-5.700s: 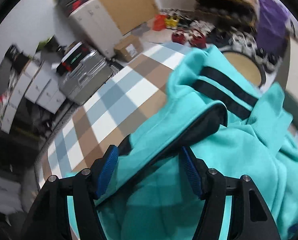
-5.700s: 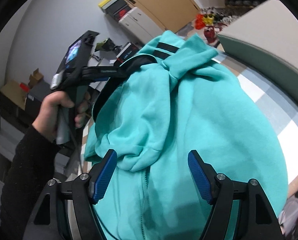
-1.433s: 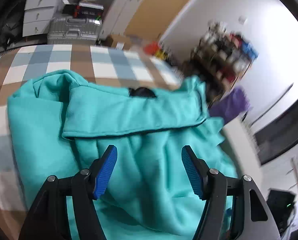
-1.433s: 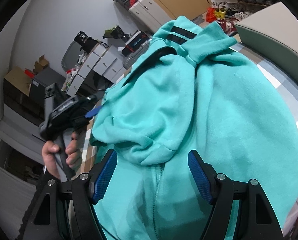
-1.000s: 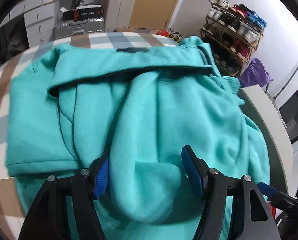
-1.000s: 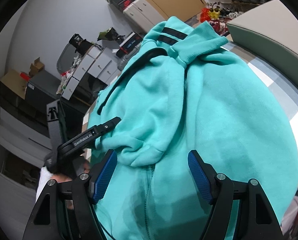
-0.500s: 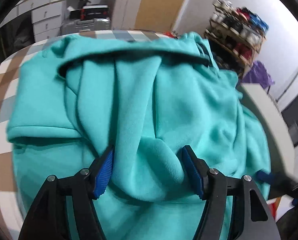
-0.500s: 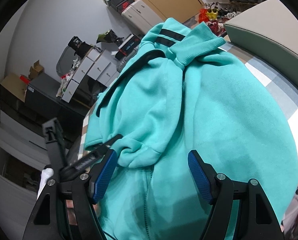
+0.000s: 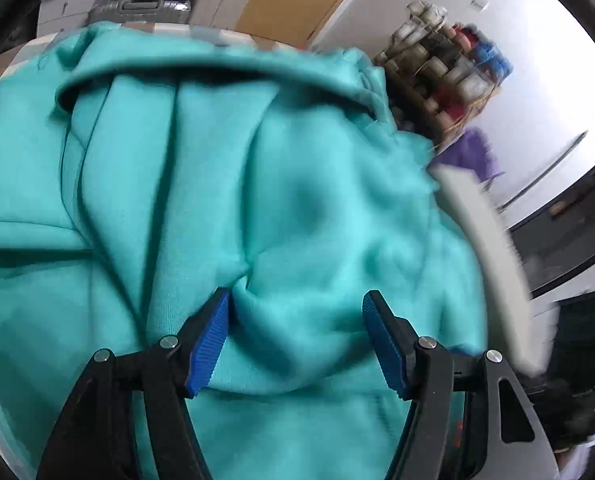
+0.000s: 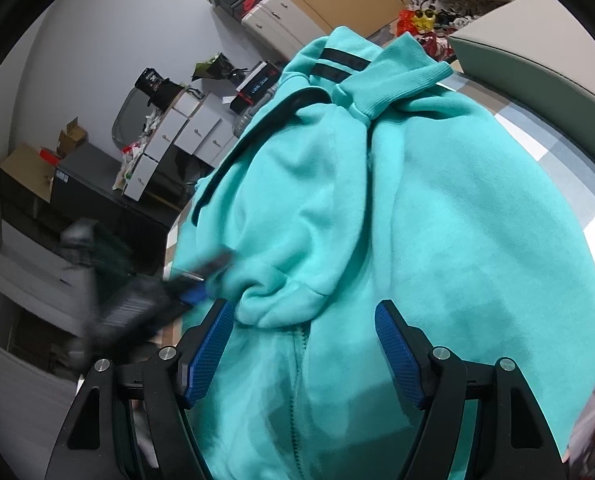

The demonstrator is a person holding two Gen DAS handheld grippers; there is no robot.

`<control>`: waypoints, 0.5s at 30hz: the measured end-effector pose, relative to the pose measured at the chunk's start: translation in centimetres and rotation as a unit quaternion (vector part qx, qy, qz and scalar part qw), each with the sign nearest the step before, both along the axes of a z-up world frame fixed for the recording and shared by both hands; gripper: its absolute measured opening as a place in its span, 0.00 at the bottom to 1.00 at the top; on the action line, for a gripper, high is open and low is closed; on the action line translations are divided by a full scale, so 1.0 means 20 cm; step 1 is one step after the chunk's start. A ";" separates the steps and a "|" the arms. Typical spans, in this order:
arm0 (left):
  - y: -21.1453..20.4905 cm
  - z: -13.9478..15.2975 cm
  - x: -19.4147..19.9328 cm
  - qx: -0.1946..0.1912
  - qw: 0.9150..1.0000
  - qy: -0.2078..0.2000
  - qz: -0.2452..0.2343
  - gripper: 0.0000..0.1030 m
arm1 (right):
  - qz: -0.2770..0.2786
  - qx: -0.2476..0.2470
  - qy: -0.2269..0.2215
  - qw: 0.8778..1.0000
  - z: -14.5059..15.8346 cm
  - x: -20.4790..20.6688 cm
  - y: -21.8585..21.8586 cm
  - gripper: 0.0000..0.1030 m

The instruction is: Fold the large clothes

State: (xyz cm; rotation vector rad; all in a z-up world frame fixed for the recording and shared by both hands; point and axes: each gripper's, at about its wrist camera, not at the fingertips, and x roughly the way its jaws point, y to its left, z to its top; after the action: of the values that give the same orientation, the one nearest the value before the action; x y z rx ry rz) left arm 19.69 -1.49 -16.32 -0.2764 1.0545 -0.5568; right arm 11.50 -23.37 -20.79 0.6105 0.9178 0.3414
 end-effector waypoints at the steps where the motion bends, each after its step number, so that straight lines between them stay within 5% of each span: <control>1: 0.00 0.01 0.00 -0.001 1.000 -0.003 -0.003 0.60 | 0.000 -0.001 0.000 1.000 0.00 0.00 0.00 0.71; 6: 0.07 0.12 -0.01 -0.048 0.998 0.026 0.017 0.60 | -0.003 -0.006 0.001 1.000 0.00 0.01 0.01 0.71; 9: 0.08 0.24 -0.09 -0.074 0.997 -0.015 -0.004 0.60 | -0.002 -0.006 0.000 1.000 0.00 0.00 0.01 0.71; 11: 0.06 0.24 -0.11 -0.065 0.997 -0.026 -0.019 0.60 | -0.005 -0.002 0.002 1.000 -0.01 0.00 0.00 0.71; 15: -0.03 0.02 -0.03 0.006 0.999 0.025 -0.025 0.59 | -0.005 -0.013 0.002 1.000 0.00 0.01 0.01 0.71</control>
State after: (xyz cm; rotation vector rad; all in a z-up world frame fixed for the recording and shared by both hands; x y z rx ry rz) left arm 19.09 -2.02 -15.92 -0.2558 1.1155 -0.5917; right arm 11.64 -23.08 -20.89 0.5914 0.9212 0.3192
